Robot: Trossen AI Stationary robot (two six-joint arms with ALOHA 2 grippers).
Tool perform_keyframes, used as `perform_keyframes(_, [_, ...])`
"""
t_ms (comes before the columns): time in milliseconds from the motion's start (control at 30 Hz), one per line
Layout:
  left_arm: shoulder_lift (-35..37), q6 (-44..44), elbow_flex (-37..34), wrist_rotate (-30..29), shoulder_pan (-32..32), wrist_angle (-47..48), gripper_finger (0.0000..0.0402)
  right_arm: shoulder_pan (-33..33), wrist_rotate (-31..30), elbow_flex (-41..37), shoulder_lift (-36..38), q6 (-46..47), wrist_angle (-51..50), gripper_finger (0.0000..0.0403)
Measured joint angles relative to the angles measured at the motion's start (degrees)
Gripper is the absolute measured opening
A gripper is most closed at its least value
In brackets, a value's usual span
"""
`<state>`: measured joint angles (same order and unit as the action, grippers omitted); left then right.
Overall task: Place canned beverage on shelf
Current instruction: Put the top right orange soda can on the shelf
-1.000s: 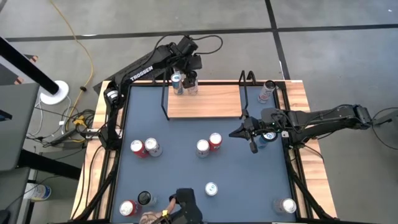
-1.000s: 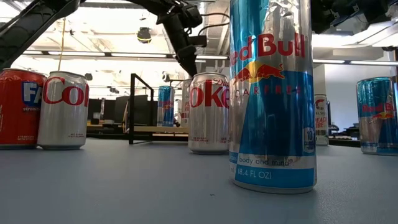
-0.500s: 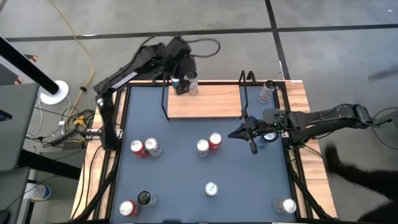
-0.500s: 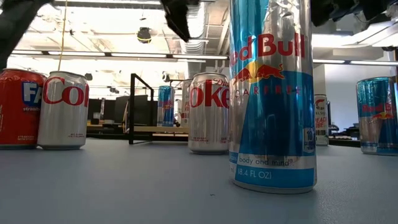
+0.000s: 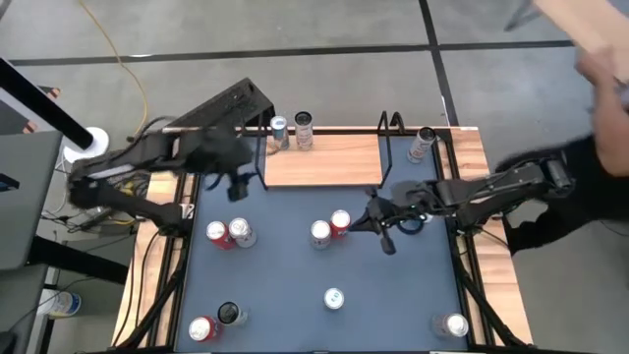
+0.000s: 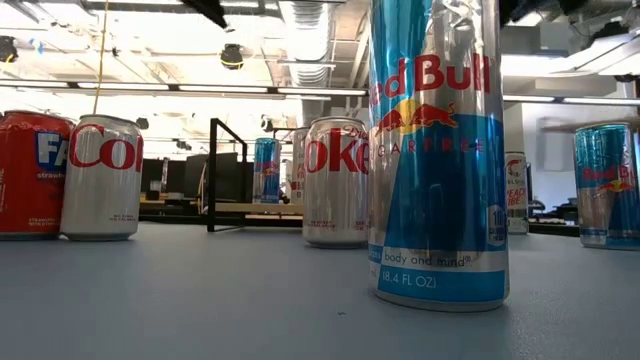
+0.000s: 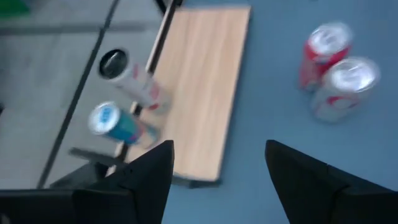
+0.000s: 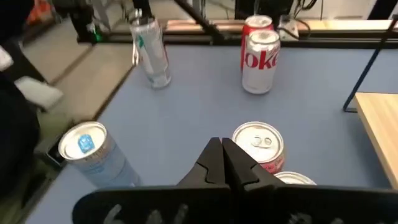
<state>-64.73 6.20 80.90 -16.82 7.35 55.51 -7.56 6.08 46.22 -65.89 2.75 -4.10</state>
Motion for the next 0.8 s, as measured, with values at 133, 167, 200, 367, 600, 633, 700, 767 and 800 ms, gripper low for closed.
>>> perform_keyframes(133, [15.9,-2.3,-19.6,-0.4,-3.5,-16.2,0.024,0.0,0.0,5.7,-3.7,-1.7,-5.5,0.0])
perform_keyframes(167, [19.9,-2.5,-24.4,-0.4,-4.0,-20.9,0.024,0.0,0.0,6.8,-4.6,-1.8,-6.7,0.0])
perform_keyframes(200, [23.6,-2.7,-28.8,-0.4,-4.3,-25.9,0.024,0.1,0.0,7.9,-5.3,-2.2,-7.4,0.0])
perform_keyframes(367, [40.2,-3.1,-51.8,-3.3,-4.0,-52.7,0.024,0.8,0.0,10.5,-6.7,-5.2,-9.9,0.0024])
perform_keyframes(600, [55.8,-0.9,-71.2,-12.8,-2.1,-70.4,0.024,3.1,1.7,10.5,-7.7,-3.5,-11.0,0.01])
perform_keyframes(633, [57.6,-0.9,-72.3,-14.1,-1.7,-70.3,0.024,3.6,2.8,10.7,-8.1,-3.0,-11.4,0.0113])
perform_keyframes(700, [60.7,-0.9,-73.8,-16.4,-0.7,-69.4,0.024,4.4,3.0,10.7,-9.3,-2.3,-12.6,0.0139])
perform_keyframes(767, [63.5,-0.9,-75.0,-18.6,0.3,-68.2,0.024,5.1,3.0,10.5,-10.8,-2.5,-13.7,0.0165])
perform_keyframes(800, [64.7,-0.9,-75.7,-19.3,0.7,-68.4,0.024,5.5,3.0,10.5,-11.5,-2.6,-12.6,0.0179])
